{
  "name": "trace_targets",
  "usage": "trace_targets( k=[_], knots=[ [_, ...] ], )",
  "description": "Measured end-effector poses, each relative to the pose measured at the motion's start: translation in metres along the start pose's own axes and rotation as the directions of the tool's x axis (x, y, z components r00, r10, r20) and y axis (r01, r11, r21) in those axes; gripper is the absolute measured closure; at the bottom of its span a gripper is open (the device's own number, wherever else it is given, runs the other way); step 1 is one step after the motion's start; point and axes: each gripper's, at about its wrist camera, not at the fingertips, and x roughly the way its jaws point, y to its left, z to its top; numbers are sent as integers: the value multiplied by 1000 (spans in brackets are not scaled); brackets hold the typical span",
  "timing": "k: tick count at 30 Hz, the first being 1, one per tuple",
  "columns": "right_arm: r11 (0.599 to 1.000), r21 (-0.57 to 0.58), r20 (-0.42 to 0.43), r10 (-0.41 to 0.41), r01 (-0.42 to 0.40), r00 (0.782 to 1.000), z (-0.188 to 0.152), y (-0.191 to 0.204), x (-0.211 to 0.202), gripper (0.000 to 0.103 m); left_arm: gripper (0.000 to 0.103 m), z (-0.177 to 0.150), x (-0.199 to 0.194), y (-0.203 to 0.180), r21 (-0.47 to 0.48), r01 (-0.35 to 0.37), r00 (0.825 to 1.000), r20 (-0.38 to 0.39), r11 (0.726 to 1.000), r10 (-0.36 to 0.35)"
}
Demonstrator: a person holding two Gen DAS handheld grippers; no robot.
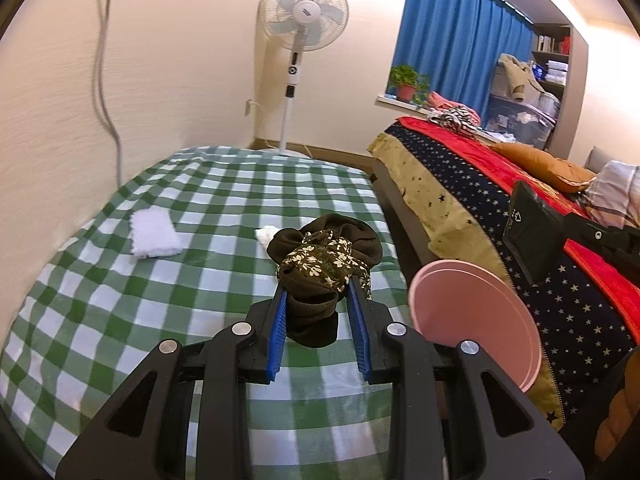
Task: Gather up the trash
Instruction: 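Carry the brown cloth and black pouch with both grippers over the pink bin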
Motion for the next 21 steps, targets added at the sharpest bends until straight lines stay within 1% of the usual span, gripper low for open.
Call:
trace_targets(
  k=[5, 11, 17, 21],
  knots=[
    [998, 39, -7, -48, 49, 999, 5, -18, 1, 103, 75, 0, 8, -16, 19, 49, 999, -1, 999, -49],
    [993, 74, 0, -90, 89, 996, 8, -34, -2, 103, 75, -1, 18, -37, 46, 116, 993, -5, 992, -116],
    [988, 100, -10, -117, 117, 993, 7, -48, -2, 103, 75, -3, 28, -62, 87, 186, 982, -6, 979, -187],
    [987, 98, -19, -128, 129, 992, 4, -53, 0, 103, 75, -7, 36, -78, 106, 235, 972, -25, 966, -233]
  ],
)
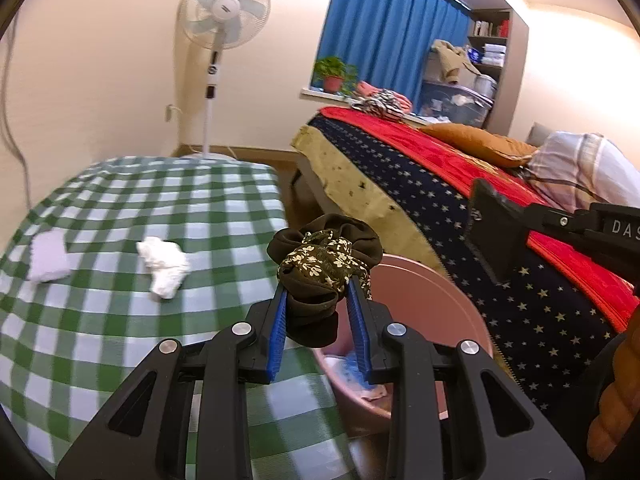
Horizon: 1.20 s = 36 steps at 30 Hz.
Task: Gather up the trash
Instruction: 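Open both grippers to drop the cloth and pouch into the bin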
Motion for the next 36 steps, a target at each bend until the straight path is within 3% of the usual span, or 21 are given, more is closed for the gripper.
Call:
trace_targets(
  k=[13, 16, 18, 36],
  knots=[
    [999, 27, -18, -23, 23, 1000, -1, -12, 4, 101, 73, -7, 31, -32, 27, 108, 993, -58, 994, -107],
    [998, 48, -38, -33, 35, 999, -1, -18, 9, 88, 61, -11, 37, -40, 51, 130, 988, -89, 990, -125],
    [996, 65, -27, -55, 57, 998, -2, -21, 8, 65, 60, -13, 37, -39, 49, 131, 987, -96, 990, -126],
    [1000, -9, -15, 17, -17, 1000, -11, 19, 4, 65, 63, -3, -5, 20, -34, 23, 1000, -19, 999, -24]
  ],
)
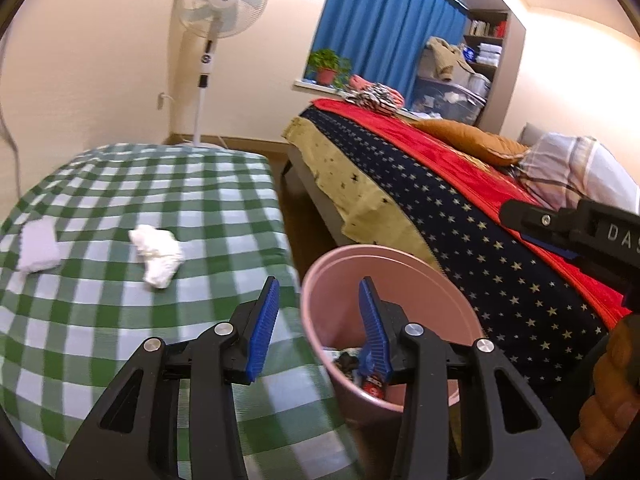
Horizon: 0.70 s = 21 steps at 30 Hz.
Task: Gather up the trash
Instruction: 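Move both grippers back over the table toward the white brush and tissues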
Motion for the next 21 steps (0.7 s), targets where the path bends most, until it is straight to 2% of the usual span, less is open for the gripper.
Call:
trace_targets(
  k=[10, 21],
  knots=[
    [998, -40, -11, 57, -57, 998, -5, 32, 14, 65, 74, 3, -14, 49, -68, -100, 994, 30, 993, 102],
    [989, -65, -48, 131, -134, 990, -17, 66, 49, 66, 75, 5, -21, 93, -135, -208, 975, 49, 969, 216]
  ],
)
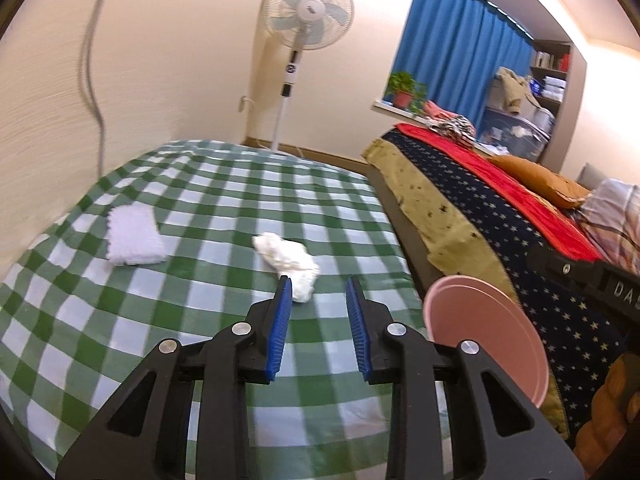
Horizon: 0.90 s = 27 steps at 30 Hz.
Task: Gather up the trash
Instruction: 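Move both grippers back over the table toward the white brush and tissues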
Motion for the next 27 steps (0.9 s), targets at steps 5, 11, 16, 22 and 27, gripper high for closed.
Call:
trace_targets(
  k=[5, 11, 16, 22, 27],
  knots=[
    [999, -13, -25, 44, -45, 999, -7, 16, 24, 67, 75, 5, 2, 22, -37, -65, 998, 13, 997, 66],
    [996, -50, -40, 78, -80, 996, -16, 35, 47, 67, 75, 9, 6, 55, -95, -160, 987, 14, 983, 162],
    [994, -40, -61, 102, -104, 993, -20, 43, 68, 67, 75, 11, 9, 78, -124, -223, 974, 4, 967, 225],
    [990, -52, -80, 127, -132, 989, -24, 58, 92, 67, 75, 12, 17, 94, -138, -276, 961, -13, 951, 277],
    [987, -49, -107, 147, -153, 983, -28, 69, 111, 67, 75, 13, 23, 106, -160, -306, 952, -28, 939, 305]
  ],
)
